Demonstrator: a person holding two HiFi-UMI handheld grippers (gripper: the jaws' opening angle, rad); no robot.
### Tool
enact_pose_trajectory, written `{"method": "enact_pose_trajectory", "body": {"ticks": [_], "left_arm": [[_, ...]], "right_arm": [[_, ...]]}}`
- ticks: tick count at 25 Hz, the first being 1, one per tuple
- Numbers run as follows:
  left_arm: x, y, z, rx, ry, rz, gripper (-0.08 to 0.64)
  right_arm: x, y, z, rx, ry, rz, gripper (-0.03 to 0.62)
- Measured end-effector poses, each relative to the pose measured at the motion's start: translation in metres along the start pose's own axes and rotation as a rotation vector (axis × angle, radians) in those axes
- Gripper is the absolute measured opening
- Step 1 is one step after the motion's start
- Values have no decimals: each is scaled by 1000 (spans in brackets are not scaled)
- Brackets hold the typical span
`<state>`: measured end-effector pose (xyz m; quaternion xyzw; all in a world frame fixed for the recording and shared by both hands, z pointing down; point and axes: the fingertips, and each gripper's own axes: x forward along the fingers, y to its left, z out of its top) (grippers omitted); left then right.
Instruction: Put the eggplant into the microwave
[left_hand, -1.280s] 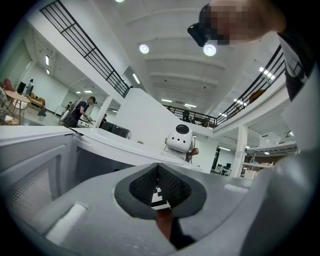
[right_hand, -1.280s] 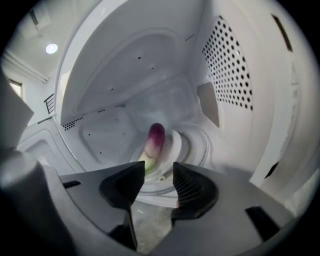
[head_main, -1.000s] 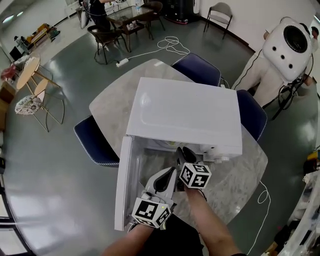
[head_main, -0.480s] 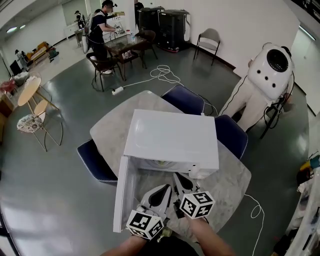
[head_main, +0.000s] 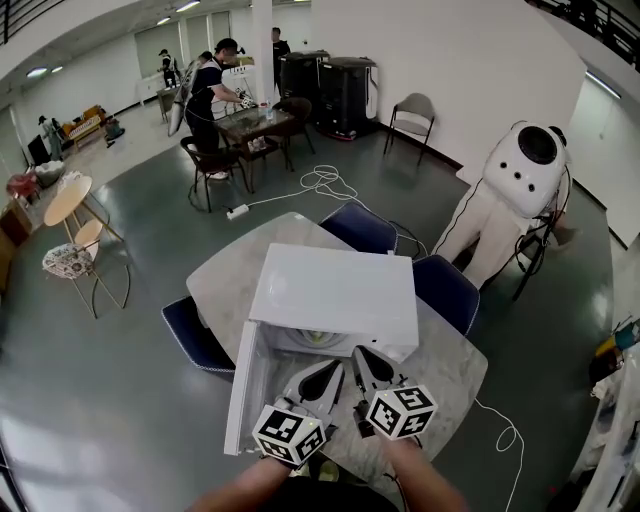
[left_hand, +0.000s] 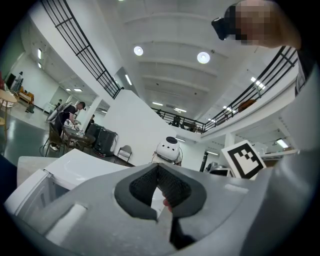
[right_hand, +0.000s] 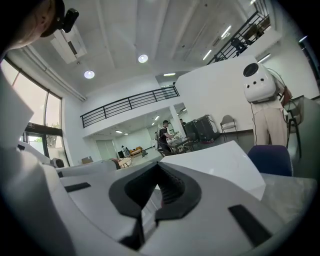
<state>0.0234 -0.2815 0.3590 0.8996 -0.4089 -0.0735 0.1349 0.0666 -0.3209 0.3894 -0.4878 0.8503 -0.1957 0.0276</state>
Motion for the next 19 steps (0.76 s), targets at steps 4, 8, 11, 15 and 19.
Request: {"method": "enact_pose_trajectory", "body": {"ticks": [4,8,11,15,19], "left_arm": [[3,-4,14,13,-3,1,8],[-1,-10,22,22,-16,-2,8],[-3,-14,25,39,-17,-4,8],[-2,-19,23,45,-6,0,8],[-4,-24,23,51,-3,-3,8]], "right_arm": [[-11,1,23,-35,-30,-1,0],[-22,3,31,-61,-46,-4,0],[-25,6,32,-67,-52,0,0],[-29,10,34,-76,-53,10,0],[-33,14,35,-85,-56,15,0]]}}
